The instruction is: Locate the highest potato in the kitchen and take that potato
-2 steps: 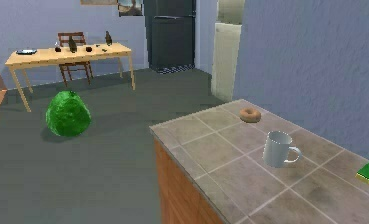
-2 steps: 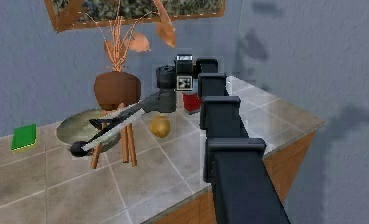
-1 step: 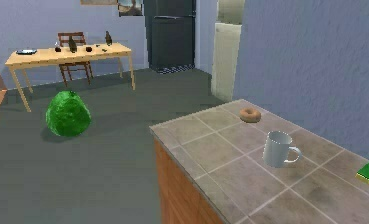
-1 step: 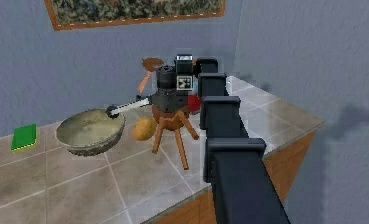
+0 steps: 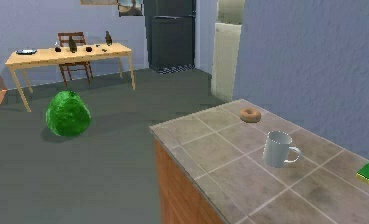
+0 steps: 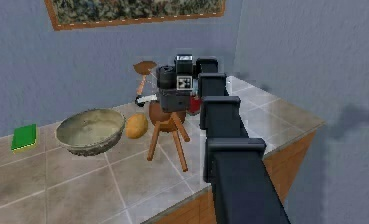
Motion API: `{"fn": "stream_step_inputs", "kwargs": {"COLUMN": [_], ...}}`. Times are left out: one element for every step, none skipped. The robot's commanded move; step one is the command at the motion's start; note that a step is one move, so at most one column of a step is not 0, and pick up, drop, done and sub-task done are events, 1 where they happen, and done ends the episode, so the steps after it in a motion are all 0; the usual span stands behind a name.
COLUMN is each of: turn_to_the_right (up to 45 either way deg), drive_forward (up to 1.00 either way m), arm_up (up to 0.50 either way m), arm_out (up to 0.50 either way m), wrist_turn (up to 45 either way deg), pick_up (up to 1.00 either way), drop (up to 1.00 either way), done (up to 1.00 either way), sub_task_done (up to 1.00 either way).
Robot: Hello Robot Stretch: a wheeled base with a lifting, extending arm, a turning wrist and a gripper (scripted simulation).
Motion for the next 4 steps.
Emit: {"fn": "stream_step_inputs", "kwargs": {"turn_to_the_right": [0.0, 0.0, 0.0, 0.0], "drive_forward": [0.00, 0.00, 0.00, 0.00], "arm_up": [0.00, 0.00, 0.00, -0.12], "arm_out": [0.04, 0.00, 0.00, 0.00], "wrist_turn": [0.0, 0.0, -27.0, 0.0], "pick_up": [0.00, 1.00, 0.00, 0.00], "drop": [0.00, 0.00, 0.00, 0.00], "done": [0.00, 0.00, 0.00, 0.00], "sub_task_done": [0.00, 0.00, 0.00, 0.00]}}
